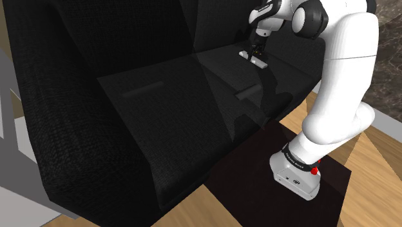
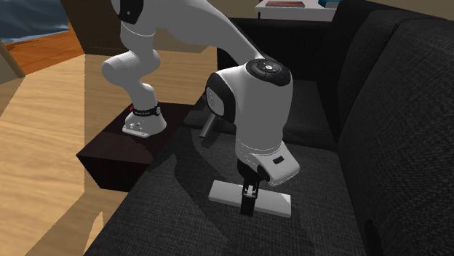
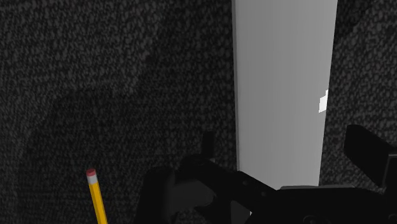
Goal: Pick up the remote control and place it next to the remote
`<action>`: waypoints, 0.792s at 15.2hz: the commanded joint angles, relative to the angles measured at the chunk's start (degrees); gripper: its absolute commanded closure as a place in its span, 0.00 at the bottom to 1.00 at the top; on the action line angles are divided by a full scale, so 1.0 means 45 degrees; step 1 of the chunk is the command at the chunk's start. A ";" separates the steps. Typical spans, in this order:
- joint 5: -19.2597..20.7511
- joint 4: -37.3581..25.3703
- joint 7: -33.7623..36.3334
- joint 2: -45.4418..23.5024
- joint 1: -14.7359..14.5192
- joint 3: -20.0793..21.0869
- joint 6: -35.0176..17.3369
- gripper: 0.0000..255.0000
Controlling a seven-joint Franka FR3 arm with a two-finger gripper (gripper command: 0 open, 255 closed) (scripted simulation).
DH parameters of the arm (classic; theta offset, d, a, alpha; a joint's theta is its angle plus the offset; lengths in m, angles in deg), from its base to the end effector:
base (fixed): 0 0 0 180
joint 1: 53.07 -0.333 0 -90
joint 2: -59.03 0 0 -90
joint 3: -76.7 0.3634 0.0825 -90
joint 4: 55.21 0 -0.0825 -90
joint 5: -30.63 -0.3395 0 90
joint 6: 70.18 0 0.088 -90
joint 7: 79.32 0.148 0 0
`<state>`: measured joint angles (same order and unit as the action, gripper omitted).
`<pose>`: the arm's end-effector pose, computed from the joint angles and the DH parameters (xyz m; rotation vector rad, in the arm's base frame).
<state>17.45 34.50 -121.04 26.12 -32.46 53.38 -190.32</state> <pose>0.5319 -0.4234 0.3512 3.1197 -0.1475 -0.0096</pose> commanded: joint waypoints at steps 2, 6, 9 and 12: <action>0.0000 0.0000 0.0000 0.0000 0.0000 0.0000 0.0000 1.00; 0.0000 0.0001 0.0000 0.0001 0.0000 0.0000 0.0000 1.00; 0.0000 0.0001 0.0000 0.0001 0.0000 0.0000 0.0000 1.00; 0.0034 -0.0060 0.0019 0.0074 -0.0010 -0.0022 0.0129 1.00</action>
<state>17.52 34.42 -121.01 26.29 -32.48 53.33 -190.07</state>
